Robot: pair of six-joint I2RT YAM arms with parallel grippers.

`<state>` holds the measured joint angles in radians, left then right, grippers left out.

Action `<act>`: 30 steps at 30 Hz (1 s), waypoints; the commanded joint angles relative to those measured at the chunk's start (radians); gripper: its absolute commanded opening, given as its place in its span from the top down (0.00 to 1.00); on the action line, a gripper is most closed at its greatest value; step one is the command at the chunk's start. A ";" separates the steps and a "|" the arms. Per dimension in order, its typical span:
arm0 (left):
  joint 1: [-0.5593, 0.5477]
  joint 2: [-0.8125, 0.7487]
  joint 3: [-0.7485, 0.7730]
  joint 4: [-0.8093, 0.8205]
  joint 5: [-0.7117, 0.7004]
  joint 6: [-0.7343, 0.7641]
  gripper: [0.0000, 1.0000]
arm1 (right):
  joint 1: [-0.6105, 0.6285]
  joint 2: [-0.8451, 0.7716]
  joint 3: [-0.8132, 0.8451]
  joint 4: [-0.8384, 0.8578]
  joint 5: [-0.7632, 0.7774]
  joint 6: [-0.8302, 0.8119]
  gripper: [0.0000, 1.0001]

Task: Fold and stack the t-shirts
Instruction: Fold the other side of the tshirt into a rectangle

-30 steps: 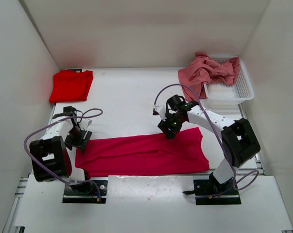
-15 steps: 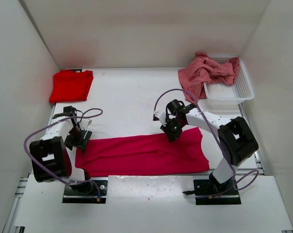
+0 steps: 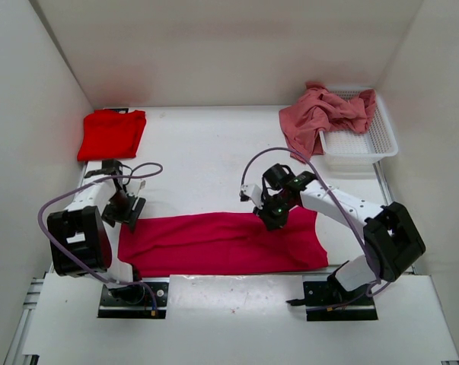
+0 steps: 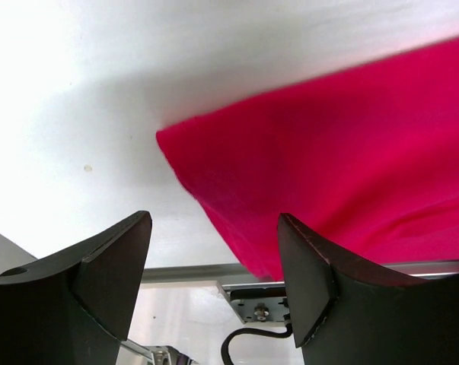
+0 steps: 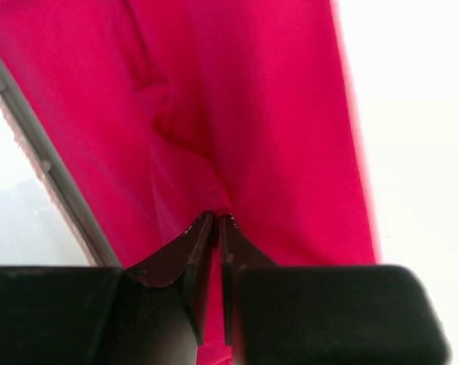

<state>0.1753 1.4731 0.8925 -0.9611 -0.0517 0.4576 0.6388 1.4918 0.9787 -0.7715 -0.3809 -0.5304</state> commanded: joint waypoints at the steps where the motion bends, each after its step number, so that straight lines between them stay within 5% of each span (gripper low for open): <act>1: -0.032 0.015 0.042 0.016 0.007 -0.016 0.22 | 0.030 -0.038 -0.026 -0.023 0.004 -0.046 0.90; 10: -0.042 0.023 0.046 0.019 -0.005 -0.017 0.22 | 0.053 -0.073 -0.012 -0.089 -0.064 -0.121 0.64; 16: -0.019 0.044 0.057 0.021 0.012 -0.020 0.23 | 0.111 -0.137 0.020 -0.168 -0.102 -0.156 0.59; 24: -0.007 0.122 0.077 0.025 0.018 -0.043 0.22 | -0.517 -0.087 0.045 0.050 -0.100 0.266 0.52; 30: -0.011 0.164 0.149 0.018 0.092 -0.043 0.17 | -0.594 -0.044 -0.012 0.123 0.065 0.208 0.34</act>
<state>0.1688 1.6516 0.9802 -0.9569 -0.0177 0.4202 0.0254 1.4311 0.9947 -0.6853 -0.3771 -0.3340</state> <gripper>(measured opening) 0.827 0.644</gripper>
